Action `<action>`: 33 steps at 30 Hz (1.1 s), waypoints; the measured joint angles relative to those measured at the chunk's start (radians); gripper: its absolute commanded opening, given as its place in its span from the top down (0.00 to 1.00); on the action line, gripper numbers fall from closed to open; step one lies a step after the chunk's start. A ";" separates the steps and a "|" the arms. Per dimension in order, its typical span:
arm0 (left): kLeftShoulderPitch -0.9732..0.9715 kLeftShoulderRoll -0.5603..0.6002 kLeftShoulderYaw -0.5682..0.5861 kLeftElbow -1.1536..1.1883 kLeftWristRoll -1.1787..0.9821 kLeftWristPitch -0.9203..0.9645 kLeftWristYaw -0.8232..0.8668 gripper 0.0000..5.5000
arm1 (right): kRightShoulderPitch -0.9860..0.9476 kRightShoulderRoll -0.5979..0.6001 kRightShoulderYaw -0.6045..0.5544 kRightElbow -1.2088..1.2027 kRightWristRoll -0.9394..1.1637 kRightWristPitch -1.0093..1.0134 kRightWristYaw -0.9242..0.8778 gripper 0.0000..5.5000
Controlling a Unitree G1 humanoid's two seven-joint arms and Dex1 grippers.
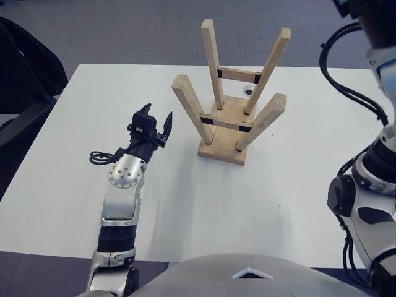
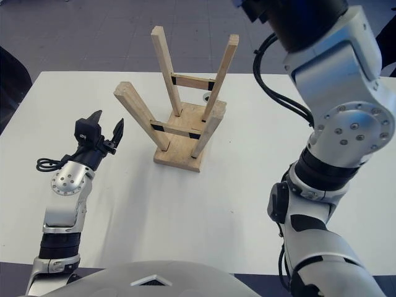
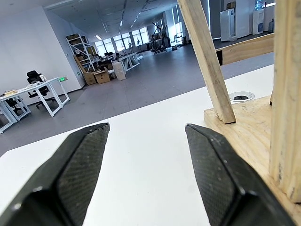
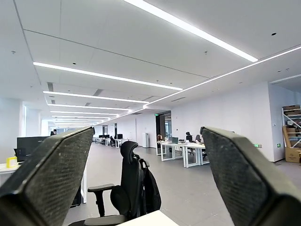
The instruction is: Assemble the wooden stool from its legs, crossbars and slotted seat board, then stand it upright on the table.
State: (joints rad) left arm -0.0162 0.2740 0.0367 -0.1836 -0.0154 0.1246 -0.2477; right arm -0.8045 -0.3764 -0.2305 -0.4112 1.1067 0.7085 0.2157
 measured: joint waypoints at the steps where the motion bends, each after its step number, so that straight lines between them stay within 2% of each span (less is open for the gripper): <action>1: 0.000 0.000 0.000 -0.001 0.000 0.000 0.000 0.45 | 0.053 -0.008 0.027 -0.001 -0.025 0.004 0.023 0.24; 3: 0.000 -0.001 0.000 -0.002 0.000 0.000 0.000 0.45 | 0.196 -0.030 0.130 -0.004 -0.097 0.017 0.076 0.24; 4: 0.001 -0.001 0.000 -0.002 0.000 0.000 0.000 0.45 | 0.299 -0.054 0.229 0.006 -0.177 0.007 0.124 0.24; 5: 0.003 -0.001 0.000 -0.001 0.000 0.000 0.000 0.45 | 0.341 -0.079 0.272 0.005 -0.250 -0.074 0.170 0.24; 8: 0.004 -0.006 -0.002 -0.003 0.000 0.000 0.000 0.45 | 0.342 -0.071 0.336 0.060 -0.356 -0.203 0.249 0.24; 10: 0.005 -0.006 -0.001 -0.003 0.000 0.001 0.000 0.45 | 0.317 -0.045 0.343 0.099 -0.362 -0.205 0.252 0.24; 16: 0.007 -0.007 0.001 -0.004 0.000 0.004 -0.001 0.45 | 0.283 -0.034 0.243 0.058 -0.269 -0.052 0.184 0.24; 19: 0.007 -0.007 0.000 -0.004 0.000 0.009 -0.001 0.45 | 0.203 -0.027 0.116 0.007 -0.153 -0.003 0.071 0.24; 23: -0.001 0.000 -0.008 0.012 0.002 0.053 -0.010 0.45 | 0.152 -0.063 0.006 0.038 -0.138 0.034 -0.037 0.24; 28: -0.088 0.025 -0.065 0.119 0.037 0.115 -0.052 0.45 | 0.358 -0.181 -0.036 0.116 -0.292 0.070 -0.062 0.24; 31: -0.130 0.026 -0.090 0.175 0.039 0.133 -0.081 0.45 | 0.479 -0.199 -0.037 0.123 -0.351 0.082 -0.048 0.24; 33: -0.131 0.026 -0.112 0.201 0.039 0.152 -0.101 0.45 | 0.506 -0.191 0.004 0.121 -0.392 0.080 -0.036 0.24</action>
State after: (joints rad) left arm -0.1472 0.3004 -0.0753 0.0179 0.0237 0.2767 -0.3490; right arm -0.2985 -0.5678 -0.2265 -0.2905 0.7145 0.7880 0.1794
